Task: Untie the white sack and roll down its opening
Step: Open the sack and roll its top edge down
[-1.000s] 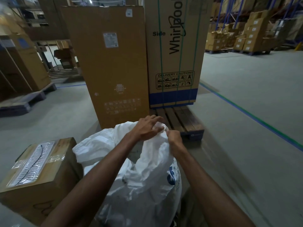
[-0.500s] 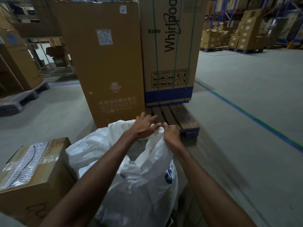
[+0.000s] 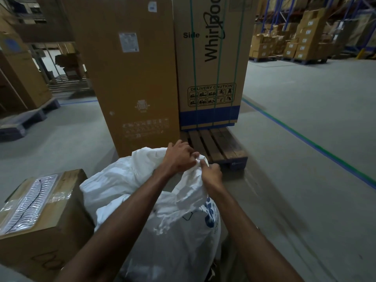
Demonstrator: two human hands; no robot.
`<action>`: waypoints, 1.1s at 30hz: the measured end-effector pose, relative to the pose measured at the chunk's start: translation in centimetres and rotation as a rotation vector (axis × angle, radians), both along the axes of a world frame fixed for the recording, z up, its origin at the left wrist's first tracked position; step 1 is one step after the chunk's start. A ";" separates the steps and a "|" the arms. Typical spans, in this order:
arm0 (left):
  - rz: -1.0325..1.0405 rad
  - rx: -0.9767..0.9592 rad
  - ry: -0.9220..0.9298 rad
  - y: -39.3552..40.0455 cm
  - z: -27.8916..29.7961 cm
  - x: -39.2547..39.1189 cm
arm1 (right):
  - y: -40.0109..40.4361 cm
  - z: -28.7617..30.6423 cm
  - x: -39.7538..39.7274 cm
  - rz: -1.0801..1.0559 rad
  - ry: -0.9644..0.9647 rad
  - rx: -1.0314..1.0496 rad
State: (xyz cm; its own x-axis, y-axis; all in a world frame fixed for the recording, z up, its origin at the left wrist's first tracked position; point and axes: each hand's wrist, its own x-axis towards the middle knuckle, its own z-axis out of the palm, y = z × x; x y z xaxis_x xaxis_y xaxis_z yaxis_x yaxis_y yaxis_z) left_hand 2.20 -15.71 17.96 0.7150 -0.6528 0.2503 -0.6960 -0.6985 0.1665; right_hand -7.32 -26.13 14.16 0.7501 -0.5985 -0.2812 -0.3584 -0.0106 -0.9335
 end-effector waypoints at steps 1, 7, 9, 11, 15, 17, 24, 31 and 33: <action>-0.001 -0.024 0.016 0.1 0.1 0.2 | -0.3 0.2 0.2 -0.008 -0.015 0.079; -0.135 -0.240 -0.053 1.8 0.2 -0.3 | -0.1 2.5 0.6 -0.043 -0.330 0.775; -0.223 -0.390 0.081 3.1 0.2 -2.5 | -0.2 3.4 0.9 -0.107 -0.393 0.926; -0.287 -0.470 0.298 4.9 0.4 -4.6 | -0.4 4.2 1.1 -0.145 -0.391 0.964; -0.362 -0.502 0.270 8.4 0.5 -6.1 | 0.4 5.8 0.9 -0.168 -0.413 0.886; -0.258 -0.512 0.034 9.2 1.0 -5.8 | 1.3 6.3 0.8 -0.151 -0.421 0.824; -0.110 -0.261 -0.432 10.1 1.4 -6.2 | 4.2 5.0 -1.9 -0.055 -0.424 0.000; -0.245 -0.282 -0.547 10.0 0.1 -6.9 | 2.2 4.8 -3.9 0.458 -0.502 -1.384; -0.257 -0.305 -0.375 10.5 0.6 -7.1 | 1.5 5.6 -3.4 0.465 -0.570 -1.480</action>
State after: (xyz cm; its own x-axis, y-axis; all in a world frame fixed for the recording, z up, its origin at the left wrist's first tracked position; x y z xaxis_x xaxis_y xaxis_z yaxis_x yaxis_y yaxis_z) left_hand -4.87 -5.25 18.55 0.3668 -0.6529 0.6627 -0.8886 -0.4568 0.0419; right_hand -10.77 -24.60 19.75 0.7305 0.2119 0.6492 0.2933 -0.9558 -0.0181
